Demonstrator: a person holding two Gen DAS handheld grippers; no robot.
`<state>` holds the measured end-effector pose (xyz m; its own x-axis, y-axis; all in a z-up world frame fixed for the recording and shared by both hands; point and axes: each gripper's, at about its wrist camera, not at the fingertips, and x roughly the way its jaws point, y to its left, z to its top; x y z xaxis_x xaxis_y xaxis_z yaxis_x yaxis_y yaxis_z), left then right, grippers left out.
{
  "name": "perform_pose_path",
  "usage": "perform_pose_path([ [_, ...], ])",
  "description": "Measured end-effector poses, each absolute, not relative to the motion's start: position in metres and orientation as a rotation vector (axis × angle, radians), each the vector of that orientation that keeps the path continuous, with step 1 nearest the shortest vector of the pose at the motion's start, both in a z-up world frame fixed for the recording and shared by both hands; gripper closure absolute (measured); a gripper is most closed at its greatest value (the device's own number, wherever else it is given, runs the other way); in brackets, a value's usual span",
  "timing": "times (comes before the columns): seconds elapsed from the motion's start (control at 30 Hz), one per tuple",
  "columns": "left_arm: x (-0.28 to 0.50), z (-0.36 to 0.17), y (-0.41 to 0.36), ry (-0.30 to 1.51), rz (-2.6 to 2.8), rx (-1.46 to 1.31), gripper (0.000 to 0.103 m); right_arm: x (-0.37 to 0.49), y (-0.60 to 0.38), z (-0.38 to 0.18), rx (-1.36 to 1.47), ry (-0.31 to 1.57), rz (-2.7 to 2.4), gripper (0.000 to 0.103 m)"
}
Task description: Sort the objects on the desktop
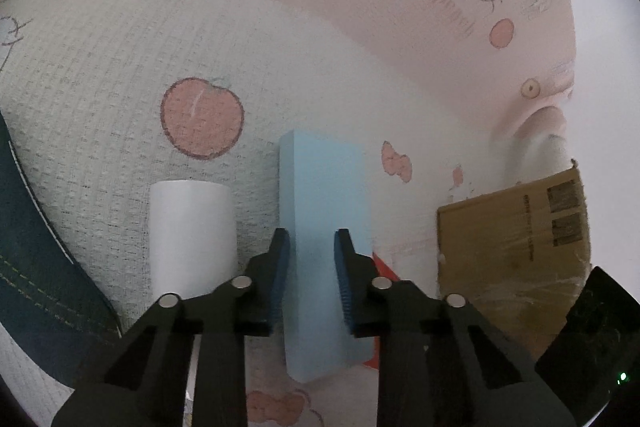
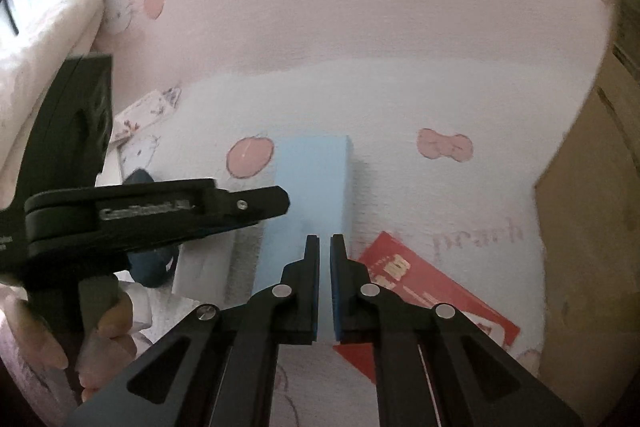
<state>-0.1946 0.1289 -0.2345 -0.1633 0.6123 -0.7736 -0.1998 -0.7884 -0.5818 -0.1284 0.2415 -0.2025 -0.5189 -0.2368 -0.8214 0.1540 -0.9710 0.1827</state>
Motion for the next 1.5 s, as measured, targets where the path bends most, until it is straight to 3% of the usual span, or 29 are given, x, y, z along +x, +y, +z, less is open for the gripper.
perform_pose_path([
  [0.47,-0.206,-0.237,0.125,-0.642,1.886,-1.616,0.080,-0.135,0.233,-0.220,1.460,-0.014,-2.554,0.101],
  [0.67,-0.212,-0.227,0.120,-0.541,2.016,-1.587,0.080,-0.135,0.230,-0.220,1.478,-0.007,-2.562,0.101],
  [0.83,-0.217,-0.235,0.124,-0.564,2.006,-1.649,0.080,-0.139,0.233,-0.217,1.502,-0.035,-2.565,0.101],
  [0.93,-0.213,-0.233,0.132,-0.483,2.058,-1.644,0.088,-0.141,0.237,-0.218,1.515,-0.049,-2.567,0.100],
  [1.33,-0.212,-0.215,0.169,-0.583,1.820,-1.541,0.089,-0.154,0.256,-0.221,1.594,-0.071,-2.610,0.100],
  [1.5,-0.208,-0.213,0.197,-0.527,1.775,-1.493,0.089,-0.160,0.298,-0.231,1.715,-0.352,-2.596,0.100],
])
